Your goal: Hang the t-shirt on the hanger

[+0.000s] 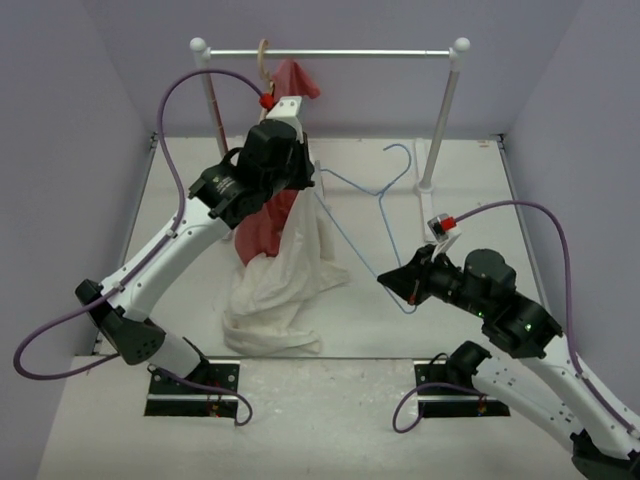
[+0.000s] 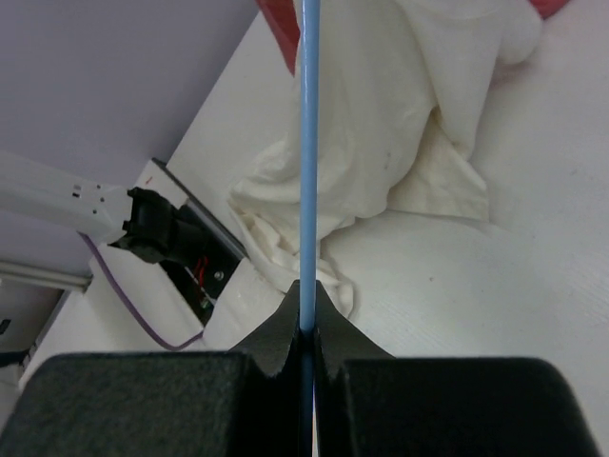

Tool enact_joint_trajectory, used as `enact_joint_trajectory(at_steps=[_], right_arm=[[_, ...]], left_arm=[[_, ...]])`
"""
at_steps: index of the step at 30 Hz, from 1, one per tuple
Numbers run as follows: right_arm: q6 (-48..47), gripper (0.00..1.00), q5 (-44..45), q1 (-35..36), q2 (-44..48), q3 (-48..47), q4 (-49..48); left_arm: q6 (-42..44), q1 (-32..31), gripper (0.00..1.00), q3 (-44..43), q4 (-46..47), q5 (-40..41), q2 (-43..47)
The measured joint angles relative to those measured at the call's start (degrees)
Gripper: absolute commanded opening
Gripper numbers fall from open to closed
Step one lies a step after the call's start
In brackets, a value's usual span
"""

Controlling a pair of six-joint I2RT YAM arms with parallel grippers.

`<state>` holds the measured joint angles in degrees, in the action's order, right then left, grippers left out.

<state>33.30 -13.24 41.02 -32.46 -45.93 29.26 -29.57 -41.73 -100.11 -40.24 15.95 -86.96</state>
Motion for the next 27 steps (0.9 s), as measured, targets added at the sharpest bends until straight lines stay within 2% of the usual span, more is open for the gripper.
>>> enact_joint_trajectory(at_steps=[6, 13, 17, 20, 24, 27], right_arm=[[0.1, 0.0, -7.4, -0.2, 1.1, 2.7, -1.1], [0.2, 0.0, -8.6, -0.2, 4.3, 4.4, -1.3], [0.1, 0.0, -7.2, -0.2, 2.9, 6.5, -7.2], [-1.4, 0.0, -6.0, -0.2, -0.2, 8.0, -9.8], [-2.9, 0.0, 0.0, 0.1, -2.5, 8.6, -12.5], [-2.5, 0.0, 4.6, 0.5, 0.8, 11.6, -15.7]], left_arm=[[0.2, 0.0, 0.0, -2.8, -2.4, 2.3, -3.4], [0.2, -1.6, 0.0, -3.3, -3.1, 1.3, -5.2], [0.2, -6.3, 0.0, -3.3, -2.5, 0.9, -4.8], [0.9, -9.3, 0.0, -3.9, -2.2, -2.1, -4.5], [1.1, -10.4, 0.0, -4.9, -1.8, -3.7, -3.6], [0.5, -10.6, 0.0, -2.1, -0.1, -4.0, 0.5]])
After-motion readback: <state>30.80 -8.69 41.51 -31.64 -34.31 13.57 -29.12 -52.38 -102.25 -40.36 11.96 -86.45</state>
